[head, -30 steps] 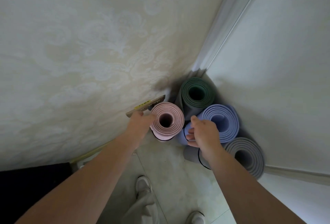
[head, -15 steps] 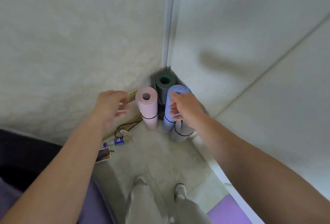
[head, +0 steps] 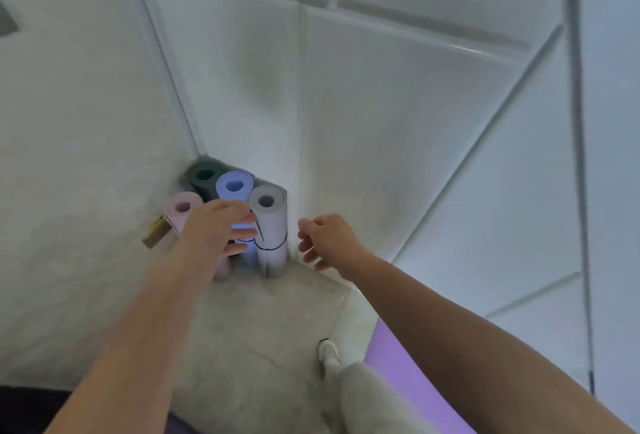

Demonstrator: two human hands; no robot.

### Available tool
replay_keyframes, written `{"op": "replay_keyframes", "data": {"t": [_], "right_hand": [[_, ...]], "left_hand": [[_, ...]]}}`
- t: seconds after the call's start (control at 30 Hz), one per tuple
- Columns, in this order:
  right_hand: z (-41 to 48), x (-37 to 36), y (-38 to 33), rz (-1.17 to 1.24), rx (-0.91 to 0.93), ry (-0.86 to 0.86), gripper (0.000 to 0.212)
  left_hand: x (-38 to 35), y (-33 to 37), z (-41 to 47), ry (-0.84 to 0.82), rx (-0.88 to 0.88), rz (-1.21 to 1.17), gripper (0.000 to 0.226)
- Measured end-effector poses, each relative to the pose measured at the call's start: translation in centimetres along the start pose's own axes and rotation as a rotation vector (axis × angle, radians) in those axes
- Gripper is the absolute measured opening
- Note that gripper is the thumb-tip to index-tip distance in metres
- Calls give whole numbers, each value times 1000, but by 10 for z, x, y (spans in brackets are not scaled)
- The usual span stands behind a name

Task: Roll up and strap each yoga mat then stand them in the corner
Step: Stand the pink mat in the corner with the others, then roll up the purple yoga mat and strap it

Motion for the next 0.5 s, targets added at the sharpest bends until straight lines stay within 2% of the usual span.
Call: {"op": "replay_keyframes", "data": {"t": [0.23,0.5], "right_hand": [[-89,90,70,182,-42,138,25],[-205,258,169,346,-59,372,30]], "left_hand": [[-132,-11,-71,-231,-33,143,16],[-327,-19,-192,-426,-124,319,17]]}}
Point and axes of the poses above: each hand's wrist, its own z-axis towards the middle knuckle, its own x-axis out of the back of the hand, y = z × x, the point moved 7 cm from there along z, towards the middle knuckle, and after that the axes turned 3 degrees about z, right-handed, at the moved point
